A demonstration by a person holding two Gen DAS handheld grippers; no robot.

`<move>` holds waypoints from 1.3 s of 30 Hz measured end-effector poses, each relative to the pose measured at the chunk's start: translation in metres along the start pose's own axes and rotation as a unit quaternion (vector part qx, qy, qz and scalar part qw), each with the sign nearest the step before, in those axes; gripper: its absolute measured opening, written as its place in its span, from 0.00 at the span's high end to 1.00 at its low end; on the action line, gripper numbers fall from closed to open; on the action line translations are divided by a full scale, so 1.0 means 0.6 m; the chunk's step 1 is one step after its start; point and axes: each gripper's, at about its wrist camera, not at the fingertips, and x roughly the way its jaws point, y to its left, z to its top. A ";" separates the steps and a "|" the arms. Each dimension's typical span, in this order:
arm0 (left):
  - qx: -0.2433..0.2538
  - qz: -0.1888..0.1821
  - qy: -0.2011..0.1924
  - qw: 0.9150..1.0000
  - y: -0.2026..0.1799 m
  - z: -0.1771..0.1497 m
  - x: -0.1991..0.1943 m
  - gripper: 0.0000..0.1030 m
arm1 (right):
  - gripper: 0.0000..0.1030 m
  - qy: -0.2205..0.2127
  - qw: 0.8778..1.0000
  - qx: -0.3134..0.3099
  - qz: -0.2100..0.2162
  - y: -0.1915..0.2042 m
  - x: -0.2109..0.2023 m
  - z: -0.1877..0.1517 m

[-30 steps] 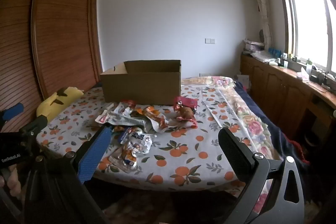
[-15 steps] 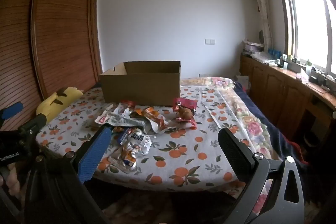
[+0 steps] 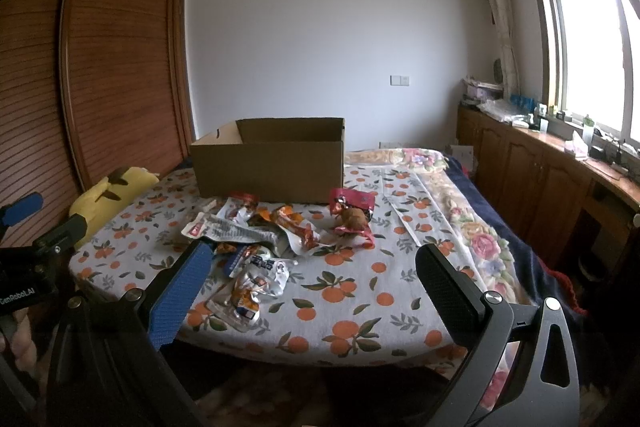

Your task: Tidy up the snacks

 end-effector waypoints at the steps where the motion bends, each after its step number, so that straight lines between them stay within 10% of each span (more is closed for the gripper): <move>1: 0.000 0.000 -0.001 1.000 0.000 0.000 0.000 0.00 | 0.00 -0.001 1.000 0.000 -0.001 0.000 0.000 0.000; 39: -0.002 -0.001 -0.004 1.000 0.002 0.006 0.000 0.00 | 0.00 -0.002 1.000 0.001 0.000 0.000 -0.001 -0.002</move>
